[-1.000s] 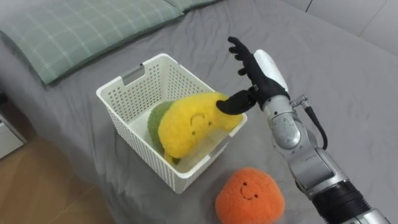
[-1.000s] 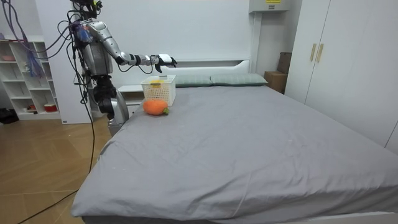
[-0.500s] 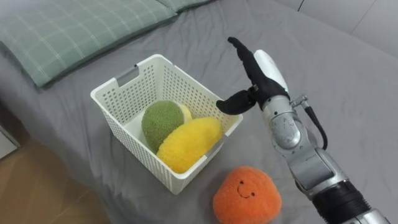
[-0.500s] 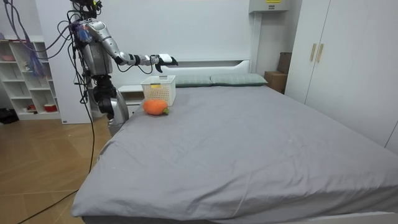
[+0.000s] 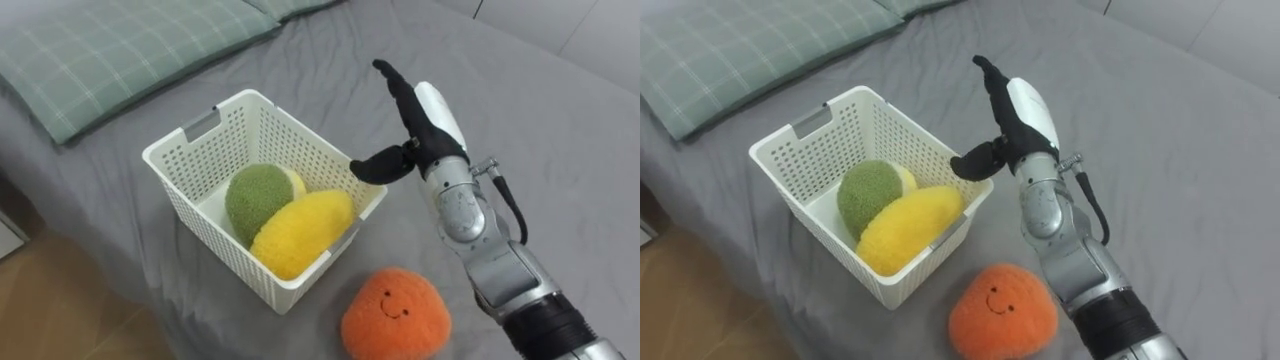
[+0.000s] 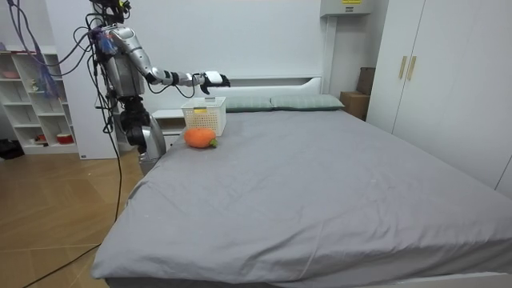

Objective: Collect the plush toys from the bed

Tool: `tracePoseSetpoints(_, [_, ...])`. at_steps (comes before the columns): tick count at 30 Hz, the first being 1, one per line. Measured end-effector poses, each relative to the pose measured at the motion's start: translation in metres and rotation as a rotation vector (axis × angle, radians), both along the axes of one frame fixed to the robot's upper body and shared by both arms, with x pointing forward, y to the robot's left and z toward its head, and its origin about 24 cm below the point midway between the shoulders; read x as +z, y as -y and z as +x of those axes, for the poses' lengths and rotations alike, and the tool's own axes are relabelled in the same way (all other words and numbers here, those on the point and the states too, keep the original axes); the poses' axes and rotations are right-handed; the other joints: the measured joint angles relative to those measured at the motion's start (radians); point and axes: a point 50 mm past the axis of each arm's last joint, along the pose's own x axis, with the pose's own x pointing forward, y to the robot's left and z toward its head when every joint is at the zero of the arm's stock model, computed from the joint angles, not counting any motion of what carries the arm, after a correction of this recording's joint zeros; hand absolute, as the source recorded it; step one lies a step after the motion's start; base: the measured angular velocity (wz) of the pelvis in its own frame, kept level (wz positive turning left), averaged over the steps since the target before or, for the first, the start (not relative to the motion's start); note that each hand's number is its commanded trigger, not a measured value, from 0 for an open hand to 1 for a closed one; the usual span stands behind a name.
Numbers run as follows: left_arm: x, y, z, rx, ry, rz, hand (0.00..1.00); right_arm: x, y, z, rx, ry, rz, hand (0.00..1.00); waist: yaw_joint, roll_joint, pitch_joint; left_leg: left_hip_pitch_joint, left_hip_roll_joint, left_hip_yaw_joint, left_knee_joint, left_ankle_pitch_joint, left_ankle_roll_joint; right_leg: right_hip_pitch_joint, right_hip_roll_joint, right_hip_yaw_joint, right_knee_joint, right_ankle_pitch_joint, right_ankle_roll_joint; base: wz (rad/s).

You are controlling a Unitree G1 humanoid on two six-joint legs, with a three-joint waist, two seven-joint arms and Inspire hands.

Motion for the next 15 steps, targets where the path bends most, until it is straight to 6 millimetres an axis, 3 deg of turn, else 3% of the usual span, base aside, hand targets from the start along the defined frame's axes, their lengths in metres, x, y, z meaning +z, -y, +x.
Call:
tracePoseSetpoints(5, [-0.005,0.007,-0.008,0.046,-0.016,-0.037,0.00,-0.023,0.030,-0.009,-0.149,-0.121,0.187,0.00,-0.006,0.022,-0.0014,0.009,0.001,0.017,0.002,0.001,0.004,0.001,-0.002,0.015,0.001,0.002,0.003,-0.06])
tracePoseSetpoints(10, [-0.007,0.009,-0.022,0.072,-0.044,-0.038,0.00,-0.034,0.047,-0.017,-0.249,-0.146,0.265,0.00,-0.055,0.040,-0.0106,0.021,0.007,0.047,-0.002,-0.001,0.007,0.001,-0.002,0.041,0.002,0.002,0.003,-0.14])
tracePoseSetpoints(15, [-0.007,0.010,-0.021,0.074,-0.026,-0.027,0.00,-0.047,0.053,-0.026,-0.280,-0.187,0.273,0.00,-0.091,0.049,-0.0170,0.040,0.017,0.082,-0.021,-0.005,0.006,-0.001,0.003,0.075,0.003,0.004,0.003,-0.24])
